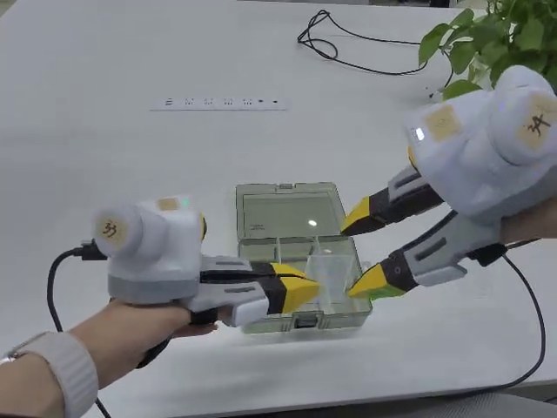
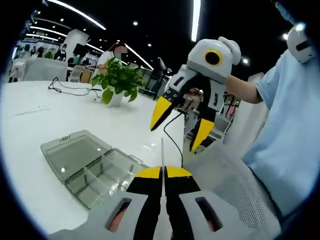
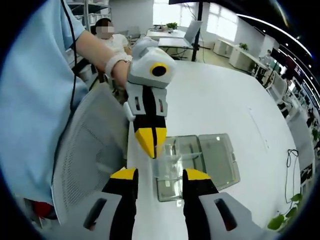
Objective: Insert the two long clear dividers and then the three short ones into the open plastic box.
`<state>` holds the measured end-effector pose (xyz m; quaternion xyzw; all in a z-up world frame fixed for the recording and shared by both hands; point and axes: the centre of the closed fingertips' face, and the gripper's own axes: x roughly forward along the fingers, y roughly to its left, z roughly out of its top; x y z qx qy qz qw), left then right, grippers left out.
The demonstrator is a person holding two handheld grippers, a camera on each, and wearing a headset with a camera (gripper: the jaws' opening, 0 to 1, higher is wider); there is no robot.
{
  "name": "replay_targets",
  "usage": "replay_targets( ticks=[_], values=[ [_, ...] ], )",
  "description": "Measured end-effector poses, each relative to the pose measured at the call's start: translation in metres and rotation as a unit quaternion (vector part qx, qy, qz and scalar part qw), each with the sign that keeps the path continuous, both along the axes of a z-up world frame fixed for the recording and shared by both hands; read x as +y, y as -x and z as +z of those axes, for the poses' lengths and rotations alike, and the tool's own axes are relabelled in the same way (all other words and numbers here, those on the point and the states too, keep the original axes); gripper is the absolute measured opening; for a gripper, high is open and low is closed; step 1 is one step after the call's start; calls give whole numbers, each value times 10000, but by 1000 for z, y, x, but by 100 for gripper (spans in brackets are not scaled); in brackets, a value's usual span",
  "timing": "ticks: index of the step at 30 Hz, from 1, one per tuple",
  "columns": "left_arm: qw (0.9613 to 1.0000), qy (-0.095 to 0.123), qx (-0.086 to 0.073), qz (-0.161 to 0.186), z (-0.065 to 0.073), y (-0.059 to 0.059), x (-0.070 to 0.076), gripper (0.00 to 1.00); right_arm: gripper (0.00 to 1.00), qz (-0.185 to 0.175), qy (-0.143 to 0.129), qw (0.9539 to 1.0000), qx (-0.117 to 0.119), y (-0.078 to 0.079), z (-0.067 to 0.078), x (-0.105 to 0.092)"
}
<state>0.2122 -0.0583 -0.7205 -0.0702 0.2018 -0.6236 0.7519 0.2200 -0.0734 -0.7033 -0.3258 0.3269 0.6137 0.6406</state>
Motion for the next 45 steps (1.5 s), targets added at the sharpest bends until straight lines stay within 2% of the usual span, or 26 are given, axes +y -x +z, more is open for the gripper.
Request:
replay_targets(
  ticks=[1,3,5,9,11,13,17,20,27,31,34,39,42,44,45],
  values=[
    [9998,-39,-169,-60,0,0,0,0,33,61,58,9999,100,2,-1,0],
    [9988,-198,-411,-192,-2,2,1,0,30,104,60,9997,211,3,-2,4],
    [9971,-253,-666,-266,-1,3,1,0,27,161,102,9994,273,-3,-3,4],
    [9909,-458,-1182,-454,-3,4,2,0,19,313,255,9981,475,4,-6,9],
    [9903,-464,-1214,-484,-2,6,1,0,17,317,317,9971,613,8,-8,12],
    [9886,-521,-1307,-540,-3,7,1,0,15,447,386,9966,574,9,-11,13],
    [9881,-542,-1329,-546,-4,7,1,0,8,601,514,9940,750,14,-11,16],
    [9881,-528,-1344,-530,-4,7,1,0,5,708,552,9930,772,16,-10,19],
    [9889,-458,-1329,-475,-2,7,4,0,4,927,659,9902,813,19,-11,21],
    [9908,-368,-1237,-412,-2,7,5,0,3,1040,677,9891,793,18,-11,22],
    [9915,-364,-1183,-391,-3,8,6,0,3,988,751,9885,868,18,-12,24],
    [9926,-367,-1123,-297,-3,5,10,0,2,981,770,9890,790,15,-13,27],
    [9939,-369,-1007,-239,-4,2,12,0,2,933,794,9891,812,15,-13,30],
    [9956,-379,-842,-169,-5,1,14,0,2,914,818,9891,813,14,-13,31],
    [9959,-373,-807,-162,-5,0,14,3,2,915,841,9890,802,13,-13,31]
  ],
)
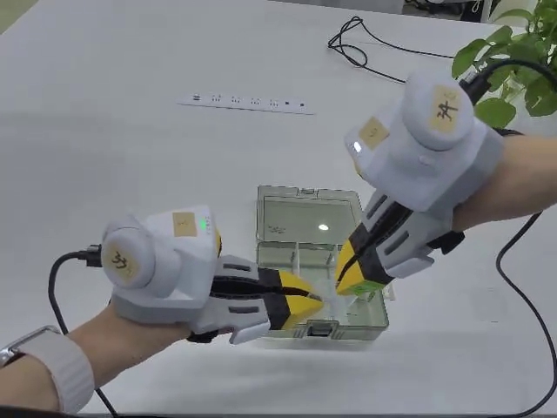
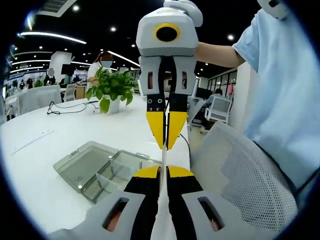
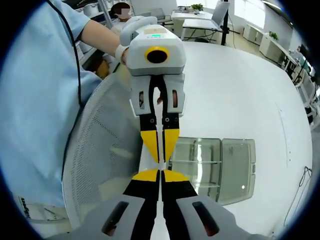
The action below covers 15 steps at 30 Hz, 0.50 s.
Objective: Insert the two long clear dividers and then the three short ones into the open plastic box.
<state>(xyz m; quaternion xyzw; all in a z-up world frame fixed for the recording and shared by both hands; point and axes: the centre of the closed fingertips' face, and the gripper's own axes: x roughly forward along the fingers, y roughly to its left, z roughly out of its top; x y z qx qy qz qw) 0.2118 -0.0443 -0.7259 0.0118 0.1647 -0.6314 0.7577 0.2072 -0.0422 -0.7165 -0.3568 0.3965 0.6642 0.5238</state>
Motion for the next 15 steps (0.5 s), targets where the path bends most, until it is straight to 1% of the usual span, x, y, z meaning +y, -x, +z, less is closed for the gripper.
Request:
replay_targets(
  ticks=[1,2,4,5,7,8,10,11,13,15],
  values=[
    [10000,-14,-15,36,-1,-1,1,5,2,-4,13,10000,-28,-1,0,0],
    [9999,-78,-22,129,-3,-4,3,8,2,-25,28,10000,-49,-4,0,0],
    [9996,-77,48,257,-4,-8,7,14,2,-82,50,9999,-71,-9,0,-1],
    [9995,-79,48,311,-4,-9,9,16,2,-95,65,9999,-70,-11,-1,-1],
    [9990,-107,138,413,-6,-11,14,20,2,-129,67,9999,-70,-13,-2,-1],
    [9985,-155,176,493,-8,-13,17,23,2,-139,77,9998,-72,-14,-2,-2],
    [9977,-247,141,609,-13,-16,24,31,2,-188,103,9997,-72,-19,-5,-3],
    [9969,-305,171,709,-16,-18,28,34,2,-226,119,9997,-59,-22,-7,-4],
    [9960,-321,171,820,-18,-19,34,41,2,-282,157,9994,-78,-27,-11,-6],
    [9947,-383,188,935,-21,-22,40,48,2,-376,184,9991,-102,-32,-14,-8]
  ],
)
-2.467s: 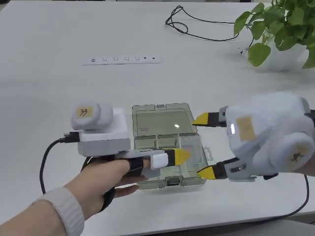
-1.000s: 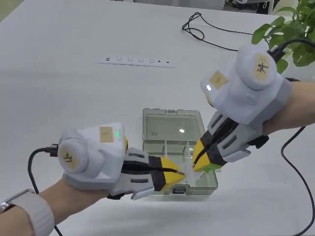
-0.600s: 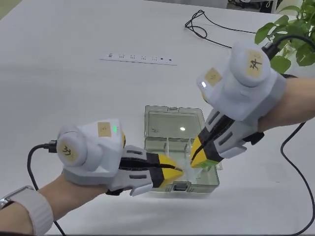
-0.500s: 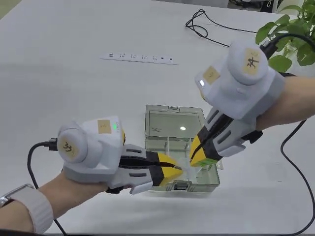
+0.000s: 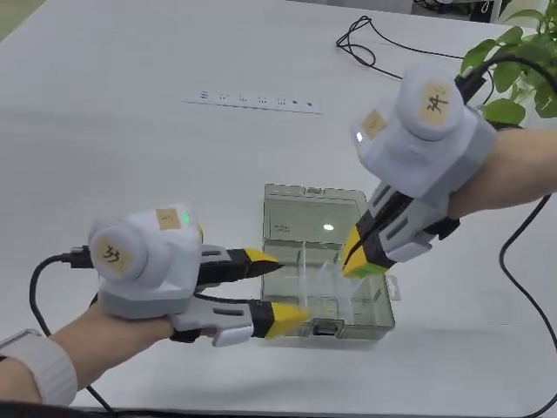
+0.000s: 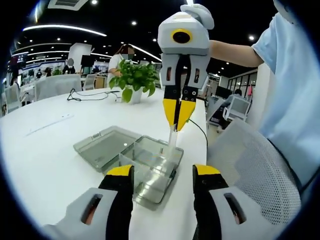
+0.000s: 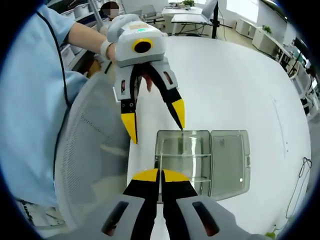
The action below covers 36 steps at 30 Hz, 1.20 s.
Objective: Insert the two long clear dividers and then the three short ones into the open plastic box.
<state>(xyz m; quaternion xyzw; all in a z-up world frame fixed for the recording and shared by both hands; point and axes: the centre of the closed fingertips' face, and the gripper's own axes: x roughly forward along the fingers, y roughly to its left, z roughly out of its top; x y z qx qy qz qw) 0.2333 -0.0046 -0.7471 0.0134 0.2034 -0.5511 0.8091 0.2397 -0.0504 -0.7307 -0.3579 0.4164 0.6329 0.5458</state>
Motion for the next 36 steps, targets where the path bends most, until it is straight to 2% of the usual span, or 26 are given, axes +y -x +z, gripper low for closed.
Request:
replay_targets(
  ticks=[9,14,16,19,23,31,36],
  values=[
    [9988,-216,58,428,-11,-6,21,75,2,-383,19,9992,-141,-27,-9,-3],
    [9964,-381,207,731,-20,-8,30,100,2,-411,110,9990,-163,-33,-16,-5],
    [9957,-466,229,771,-24,-8,34,100,2,-428,133,9989,-130,-33,-19,-5],
    [9952,-465,300,803,-26,-6,37,100,2,-396,169,9990,-138,-32,-22,-6],
    [9946,-489,316,854,-30,-6,39,100,2,-355,158,9991,-177,-32,-25,-7],
    [9946,-461,335,870,-30,-5,39,98,2,-356,174,9991,-135,-33,-32,-7],
    [9945,-475,335,871,-30,-5,40,97,2,-220,123,9995,-199,-31,-32,-4]
  ],
)
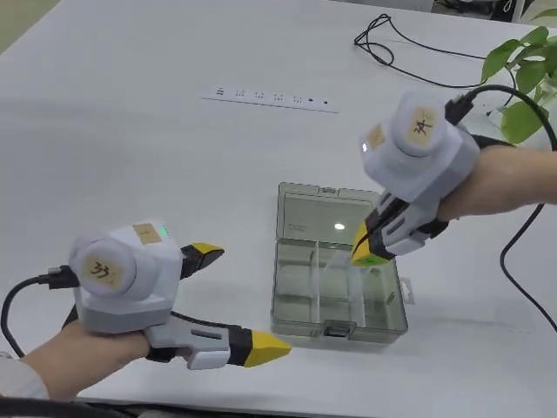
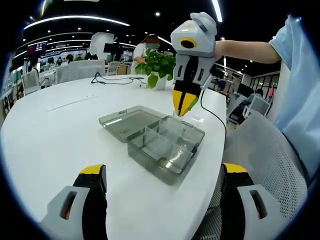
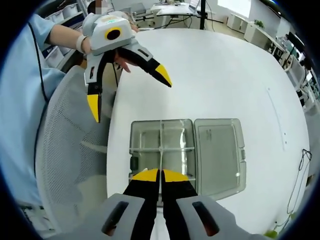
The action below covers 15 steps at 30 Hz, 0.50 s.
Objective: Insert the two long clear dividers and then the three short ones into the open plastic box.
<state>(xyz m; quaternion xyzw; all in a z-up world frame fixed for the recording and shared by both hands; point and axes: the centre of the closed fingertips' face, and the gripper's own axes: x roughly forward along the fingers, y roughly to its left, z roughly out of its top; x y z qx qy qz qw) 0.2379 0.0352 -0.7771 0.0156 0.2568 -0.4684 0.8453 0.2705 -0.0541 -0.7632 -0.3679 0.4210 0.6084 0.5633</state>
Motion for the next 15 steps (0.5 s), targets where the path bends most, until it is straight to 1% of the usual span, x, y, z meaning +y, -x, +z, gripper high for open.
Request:
replay_targets(
  ticks=[3,8,12,15],
  values=[
    [10000,8,14,-3,0,1,1,96,2,80,-62,9999,-26,1,0,1],
    [10000,13,42,11,-1,2,1,95,2,69,-52,10000,-21,1,-3,1],
    [10000,5,37,12,-1,2,2,94,2,137,20,9999,-55,2,-7,4],
    [10000,25,38,32,0,2,2,94,2,182,118,9997,-85,3,-12,6]
  ],
)
